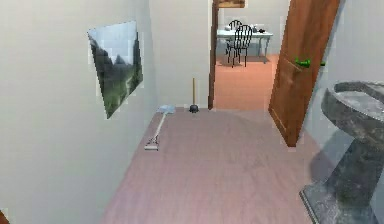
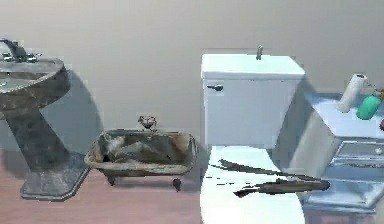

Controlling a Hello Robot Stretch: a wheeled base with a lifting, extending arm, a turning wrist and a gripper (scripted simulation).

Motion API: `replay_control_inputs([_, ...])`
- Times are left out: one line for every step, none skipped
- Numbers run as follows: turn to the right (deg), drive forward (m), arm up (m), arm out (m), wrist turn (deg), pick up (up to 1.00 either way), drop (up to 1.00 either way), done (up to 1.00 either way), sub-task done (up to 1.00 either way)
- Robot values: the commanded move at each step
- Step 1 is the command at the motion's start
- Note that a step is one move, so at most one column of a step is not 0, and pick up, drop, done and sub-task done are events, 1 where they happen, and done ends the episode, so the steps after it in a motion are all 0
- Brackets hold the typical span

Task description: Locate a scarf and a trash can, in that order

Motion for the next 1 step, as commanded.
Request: replay_control_inputs([12.0, 0.0, 0.0, 0.0, 0.0, 0.0, 0.0, 0.0, 0.0])
